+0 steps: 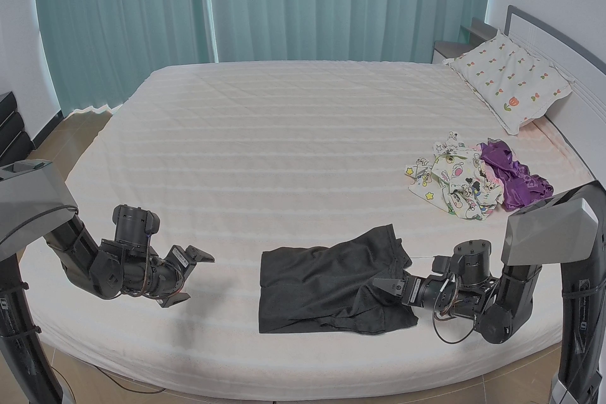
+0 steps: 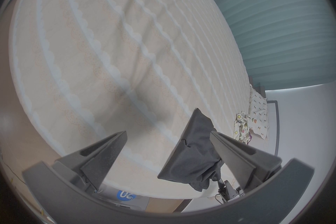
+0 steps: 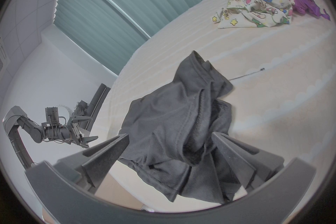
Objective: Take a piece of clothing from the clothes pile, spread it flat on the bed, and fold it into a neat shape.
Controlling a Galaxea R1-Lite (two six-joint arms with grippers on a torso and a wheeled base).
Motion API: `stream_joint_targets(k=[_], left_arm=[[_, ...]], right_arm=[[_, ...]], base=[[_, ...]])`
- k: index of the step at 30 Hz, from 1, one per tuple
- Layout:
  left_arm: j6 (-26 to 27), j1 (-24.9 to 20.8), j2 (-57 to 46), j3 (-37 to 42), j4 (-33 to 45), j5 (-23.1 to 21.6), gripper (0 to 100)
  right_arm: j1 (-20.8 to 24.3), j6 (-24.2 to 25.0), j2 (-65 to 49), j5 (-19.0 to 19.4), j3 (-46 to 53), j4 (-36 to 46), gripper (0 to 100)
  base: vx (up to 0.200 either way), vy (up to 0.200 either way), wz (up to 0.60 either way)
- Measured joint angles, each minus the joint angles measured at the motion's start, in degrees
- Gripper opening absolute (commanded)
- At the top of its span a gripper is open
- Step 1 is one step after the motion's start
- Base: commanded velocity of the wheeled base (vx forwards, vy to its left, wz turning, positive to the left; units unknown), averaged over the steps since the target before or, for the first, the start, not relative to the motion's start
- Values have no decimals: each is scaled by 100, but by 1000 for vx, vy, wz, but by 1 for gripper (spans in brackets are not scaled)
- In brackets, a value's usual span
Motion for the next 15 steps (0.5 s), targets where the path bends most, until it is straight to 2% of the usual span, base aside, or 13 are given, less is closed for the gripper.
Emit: stream_joint_targets(k=[2, 3, 15], left_arm=[[-2, 0, 2, -9, 2, 2, 100], [-2, -2, 2, -11, 0, 2, 100], [-5, 0, 10, -20, 2, 6, 100]], right_arm=[[33, 16, 65, 5, -61, -57, 100], [41, 21, 87, 9, -85, -55, 0], [-65, -79, 150, -17, 15, 375, 0]], base=[[0, 0, 0], [0, 0, 0], [0, 0, 0]])
